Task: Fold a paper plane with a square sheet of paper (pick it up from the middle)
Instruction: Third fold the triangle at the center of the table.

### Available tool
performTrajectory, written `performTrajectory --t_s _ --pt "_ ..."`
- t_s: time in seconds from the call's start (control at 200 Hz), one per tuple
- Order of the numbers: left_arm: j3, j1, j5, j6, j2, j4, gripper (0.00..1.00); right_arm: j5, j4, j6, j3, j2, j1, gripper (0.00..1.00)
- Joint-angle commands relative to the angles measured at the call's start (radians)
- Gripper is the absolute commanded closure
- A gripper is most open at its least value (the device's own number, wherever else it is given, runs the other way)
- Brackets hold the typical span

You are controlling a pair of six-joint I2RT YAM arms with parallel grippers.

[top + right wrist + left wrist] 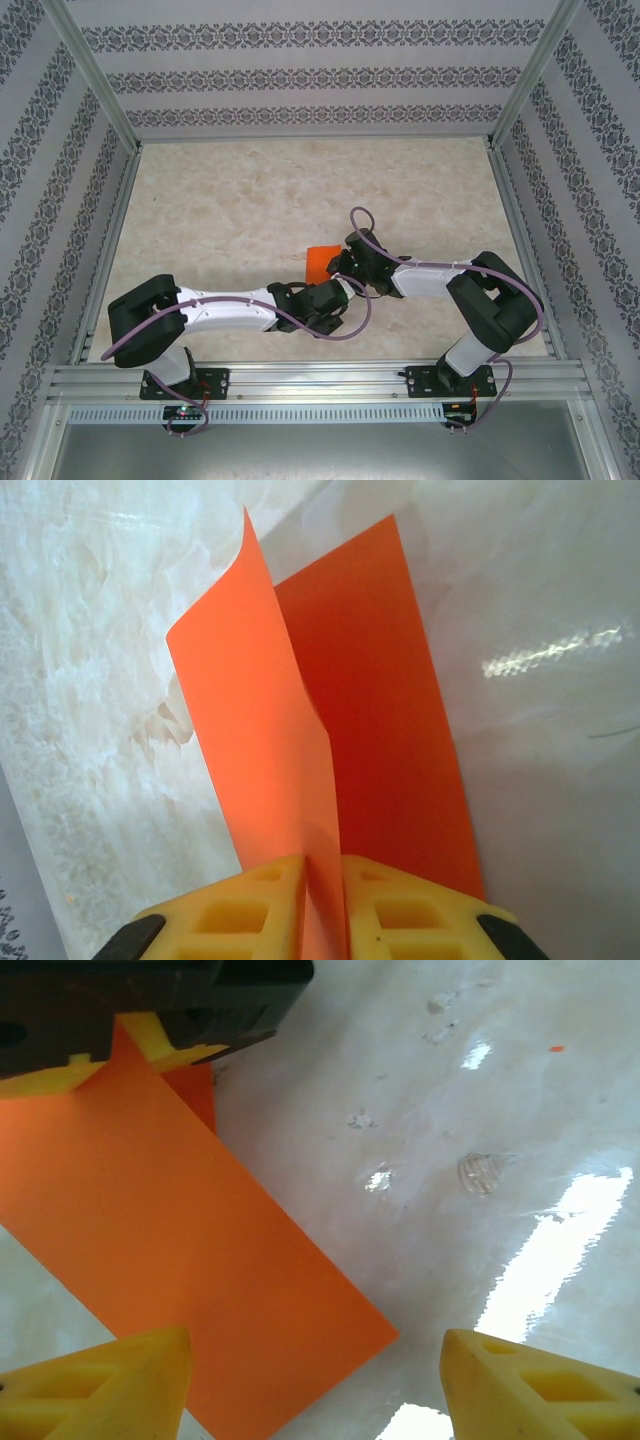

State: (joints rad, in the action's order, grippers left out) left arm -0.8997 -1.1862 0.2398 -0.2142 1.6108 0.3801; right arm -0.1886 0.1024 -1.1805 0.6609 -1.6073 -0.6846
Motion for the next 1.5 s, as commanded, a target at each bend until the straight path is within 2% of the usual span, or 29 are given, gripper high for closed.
performTrajectory --t_s 0.0,0.055,0.295,0.565,0.679,0.759,0.924,1.049,1.189,1.354,1.499 --pt "-0.006 -0.013 0.095 -0.027 -0.004 -0.05 0.35 -0.009 0.017 0.01 0.008 -0.005 0.012 0.83" --pt "-0.003 -0.013 0.112 -0.026 -0.015 -0.055 0.4 -0.009 0.019 0.008 0.006 -0.005 0.012 0.83" --pt "0.018 -0.013 0.142 -0.028 -0.066 -0.061 0.7 -0.006 0.003 0.016 0.003 -0.005 0.014 0.82" --pt "0.024 -0.01 0.131 -0.018 -0.095 -0.049 0.9 -0.006 -0.01 0.026 0.005 -0.005 0.017 0.8" --pt "0.026 0.011 0.085 -0.02 -0.097 -0.047 1.0 -0.003 -0.018 0.037 0.006 0.007 0.018 0.77" --pt "0.03 0.037 0.026 -0.024 -0.105 -0.047 1.0 -0.002 -0.048 0.055 0.014 0.022 0.023 0.73" --pt "0.045 0.128 -0.185 -0.028 -0.13 -0.064 1.0 0.054 -0.174 0.109 0.03 0.106 0.041 0.65" --pt "0.056 0.214 -0.366 -0.034 -0.127 -0.089 1.0 0.109 -0.236 0.142 0.038 0.18 0.055 0.65" --pt "0.052 0.271 -0.458 -0.045 -0.097 -0.102 1.0 0.062 -0.207 0.203 0.077 0.193 0.06 0.76" --pt "0.07 0.326 -0.525 -0.053 -0.091 -0.122 1.0 -0.041 -0.235 0.257 0.193 0.055 0.06 0.89" --pt "0.058 0.343 -0.537 -0.055 -0.08 -0.108 1.0 -0.059 -0.255 0.286 0.258 -0.048 0.062 0.91"
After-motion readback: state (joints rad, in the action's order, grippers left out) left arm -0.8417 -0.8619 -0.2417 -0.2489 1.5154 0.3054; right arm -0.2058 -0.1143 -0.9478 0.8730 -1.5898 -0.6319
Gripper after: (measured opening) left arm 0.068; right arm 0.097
